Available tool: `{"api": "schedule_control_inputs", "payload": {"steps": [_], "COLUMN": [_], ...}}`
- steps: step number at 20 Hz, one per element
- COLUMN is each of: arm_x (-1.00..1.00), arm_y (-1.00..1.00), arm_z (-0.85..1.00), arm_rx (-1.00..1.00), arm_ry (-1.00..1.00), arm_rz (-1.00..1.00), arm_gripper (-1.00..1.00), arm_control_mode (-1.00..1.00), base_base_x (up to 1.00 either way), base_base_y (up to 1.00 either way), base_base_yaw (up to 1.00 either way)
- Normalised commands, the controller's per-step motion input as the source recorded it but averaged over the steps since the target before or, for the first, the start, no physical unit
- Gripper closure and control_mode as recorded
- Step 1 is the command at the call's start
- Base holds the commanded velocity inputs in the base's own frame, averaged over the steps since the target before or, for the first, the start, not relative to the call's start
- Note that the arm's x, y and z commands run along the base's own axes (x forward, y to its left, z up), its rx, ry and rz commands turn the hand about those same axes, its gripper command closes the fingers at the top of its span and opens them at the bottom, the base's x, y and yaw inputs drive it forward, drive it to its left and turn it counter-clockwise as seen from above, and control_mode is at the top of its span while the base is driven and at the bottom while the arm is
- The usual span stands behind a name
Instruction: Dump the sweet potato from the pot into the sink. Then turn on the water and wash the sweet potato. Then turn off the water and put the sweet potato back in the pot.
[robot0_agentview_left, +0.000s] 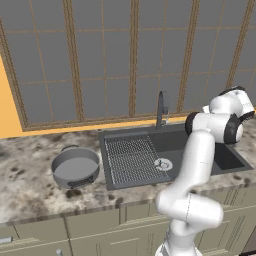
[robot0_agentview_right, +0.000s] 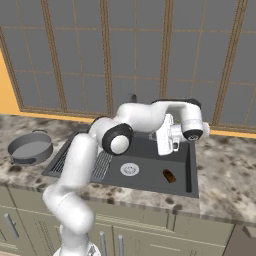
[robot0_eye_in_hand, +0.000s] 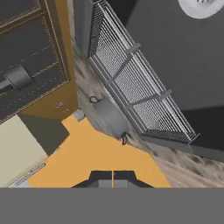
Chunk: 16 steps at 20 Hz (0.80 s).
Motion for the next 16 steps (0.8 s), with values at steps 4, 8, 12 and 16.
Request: {"api": "schedule_control_inputs", "payload": {"steps": [4, 8, 12, 16], "arm_x": [-0.75, -0.29, -0.03, 0.0], "arm_y": [0.08, 0.0, 0.0, 0.0], "arm_z": [0.02, 0.05, 0.0, -0.02], "arm_rx": [-0.23, -0.18, -0.23, -0.31], "arm_ry": [-0.2, -0.3, -0.36, -0.22], "arm_rz": [0.0, 0.0, 0.0, 0.0], "arm_gripper": [-1.0, -1.0, -1.0, -1.0], "arm_control_mode": [-1.0, -1.0, -1.0, -1.0], "base_base_x": [0.0, 0.0, 0.0, 0.0], "base_base_y": [0.0, 0.0, 0.0, 0.0], "base_base_yaw": [0.0, 0.0, 0.0, 0.0]}}
